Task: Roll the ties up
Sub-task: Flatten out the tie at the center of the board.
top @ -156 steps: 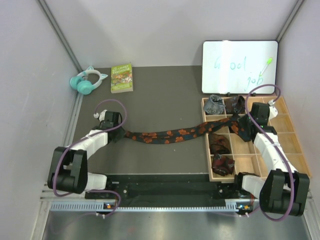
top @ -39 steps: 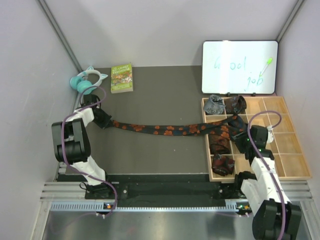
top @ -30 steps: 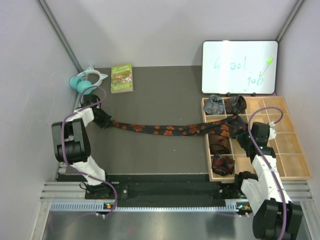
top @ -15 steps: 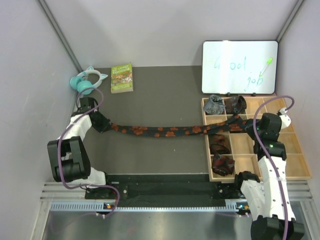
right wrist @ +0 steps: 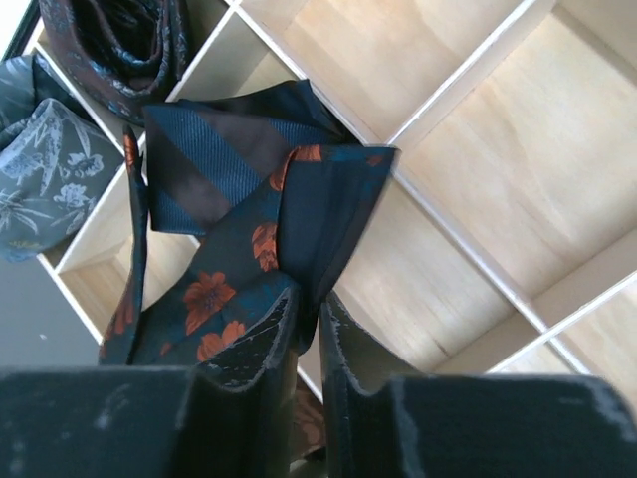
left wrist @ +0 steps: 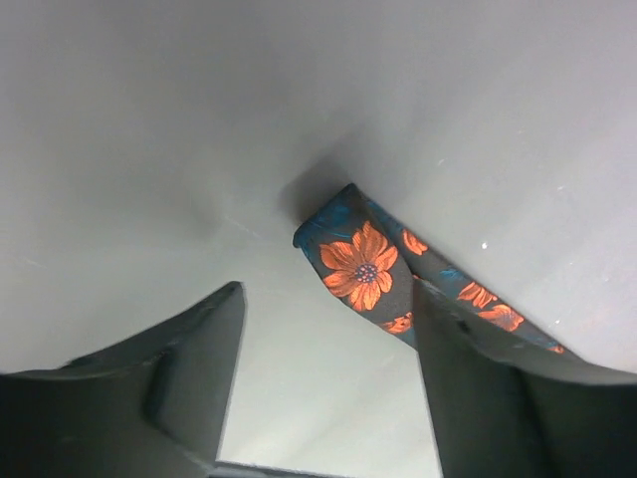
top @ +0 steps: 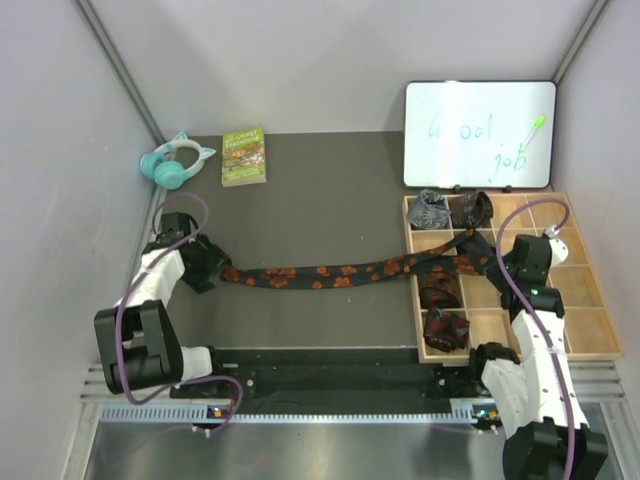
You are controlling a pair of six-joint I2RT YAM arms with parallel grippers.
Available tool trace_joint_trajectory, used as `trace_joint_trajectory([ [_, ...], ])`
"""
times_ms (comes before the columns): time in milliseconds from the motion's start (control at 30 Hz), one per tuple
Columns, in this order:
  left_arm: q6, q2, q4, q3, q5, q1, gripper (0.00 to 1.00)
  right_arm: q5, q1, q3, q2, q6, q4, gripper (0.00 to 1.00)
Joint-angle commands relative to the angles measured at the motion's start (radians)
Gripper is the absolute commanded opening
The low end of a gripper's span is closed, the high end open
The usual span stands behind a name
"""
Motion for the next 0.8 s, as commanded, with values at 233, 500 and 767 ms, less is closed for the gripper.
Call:
trace_joint_trajectory([
  [233,0.119,-0.104,-0.014,0.174,-0.206,-0.221,0.59,-0.048,-0.007,0.115,-0.02,-0.051,-0.028,0.76],
  [500,0.172,0.158,0.052,0.385,0.007,-0.34,0.4,0.083,0.298,0.338,0.035,-0.061,-0.18,0.68],
  [767,0.246,0.335,0.1,0.496,0.197,-0.378,0.31,0.047,0.891,0.365,0.309,0.129,-0.001,0.28],
])
